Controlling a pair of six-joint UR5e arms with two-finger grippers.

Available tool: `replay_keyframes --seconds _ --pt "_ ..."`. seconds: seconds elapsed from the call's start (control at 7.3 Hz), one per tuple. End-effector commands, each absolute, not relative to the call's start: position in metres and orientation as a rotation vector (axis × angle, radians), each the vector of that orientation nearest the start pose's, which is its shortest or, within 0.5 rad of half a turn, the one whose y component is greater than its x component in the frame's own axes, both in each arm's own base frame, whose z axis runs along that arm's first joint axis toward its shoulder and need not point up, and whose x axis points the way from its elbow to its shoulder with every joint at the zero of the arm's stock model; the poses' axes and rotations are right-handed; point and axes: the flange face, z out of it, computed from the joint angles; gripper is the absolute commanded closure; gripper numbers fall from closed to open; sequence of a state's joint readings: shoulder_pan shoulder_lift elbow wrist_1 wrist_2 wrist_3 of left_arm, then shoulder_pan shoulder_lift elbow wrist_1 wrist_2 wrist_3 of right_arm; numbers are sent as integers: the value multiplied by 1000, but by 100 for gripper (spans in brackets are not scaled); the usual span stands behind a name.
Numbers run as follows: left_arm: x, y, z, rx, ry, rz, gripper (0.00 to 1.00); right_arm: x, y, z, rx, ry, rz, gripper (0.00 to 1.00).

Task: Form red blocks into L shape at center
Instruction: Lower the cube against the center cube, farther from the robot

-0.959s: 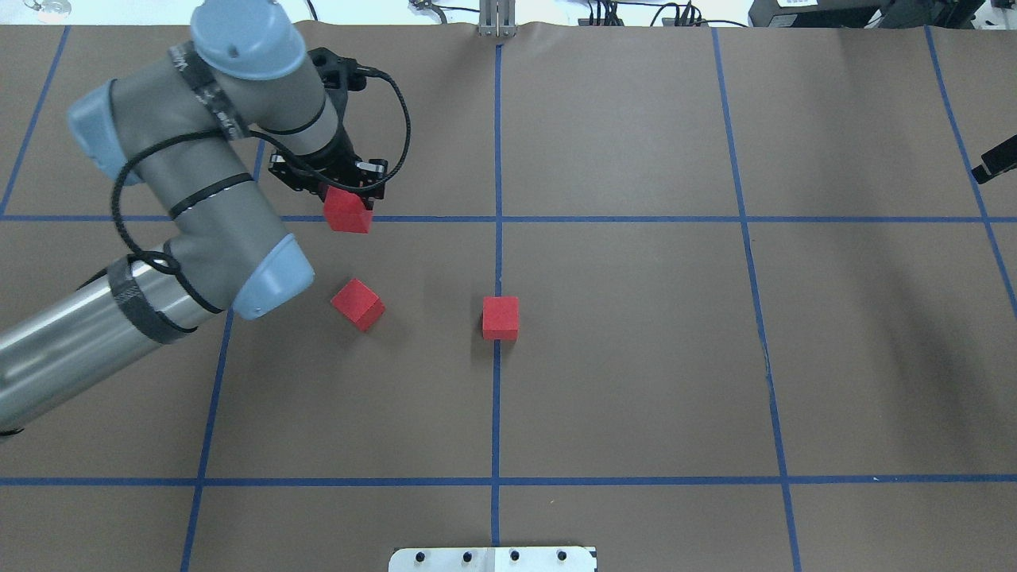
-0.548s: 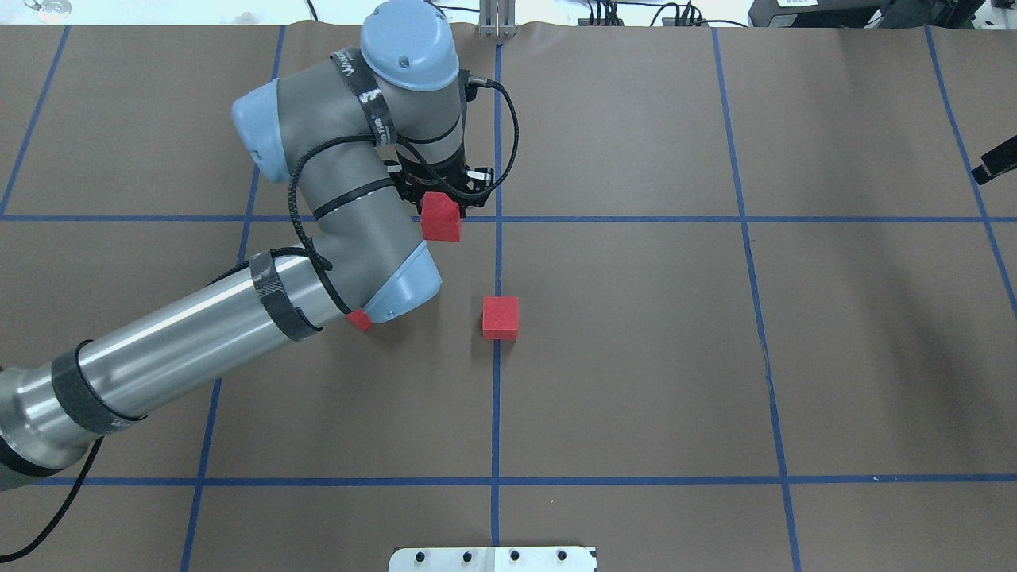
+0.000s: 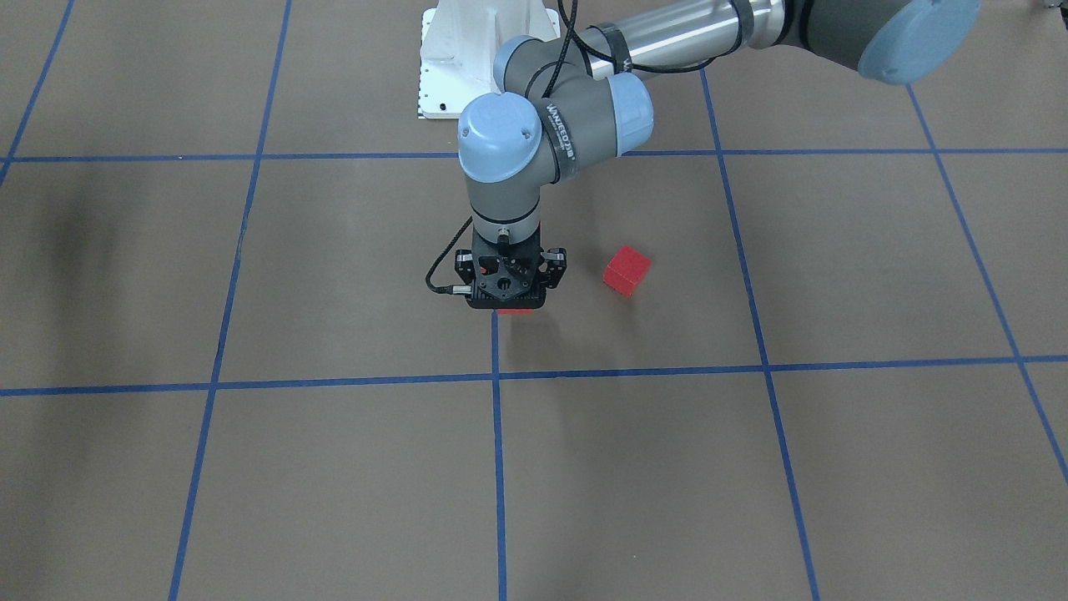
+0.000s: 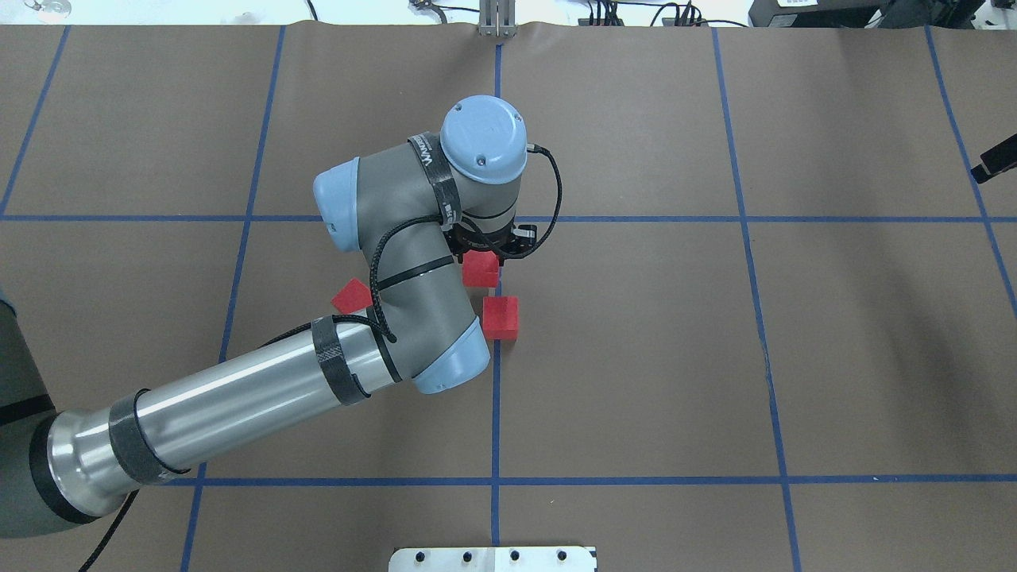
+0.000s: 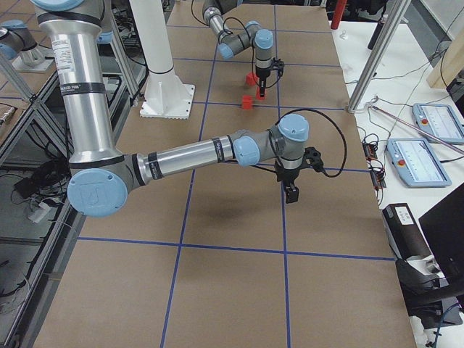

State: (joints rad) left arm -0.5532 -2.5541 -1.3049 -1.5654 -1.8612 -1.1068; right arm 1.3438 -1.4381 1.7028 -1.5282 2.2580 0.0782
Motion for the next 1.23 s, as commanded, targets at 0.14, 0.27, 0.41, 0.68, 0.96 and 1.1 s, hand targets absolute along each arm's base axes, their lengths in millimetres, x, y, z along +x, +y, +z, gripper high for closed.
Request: replay_keyframes --seconds 0.14,0.27,0.41,0.68,0.96,1.1 --pt "632 -501 148 111 766 21 93 -57 -557 522 192 -721 -249 0" --pt "633 -500 150 110 765 22 92 -57 -557 521 194 -721 -249 0" --pt "636 -496 148 108 766 26 90 -57 -557 521 194 -721 -249 0" --pt "640 -491 148 100 767 24 89 -57 -557 522 192 -721 -249 0" --pt "642 -488 149 96 766 23 86 -57 -556 522 192 -722 -249 0" --pt "645 -486 152 91 761 27 85 -57 -556 522 191 -722 -249 0"
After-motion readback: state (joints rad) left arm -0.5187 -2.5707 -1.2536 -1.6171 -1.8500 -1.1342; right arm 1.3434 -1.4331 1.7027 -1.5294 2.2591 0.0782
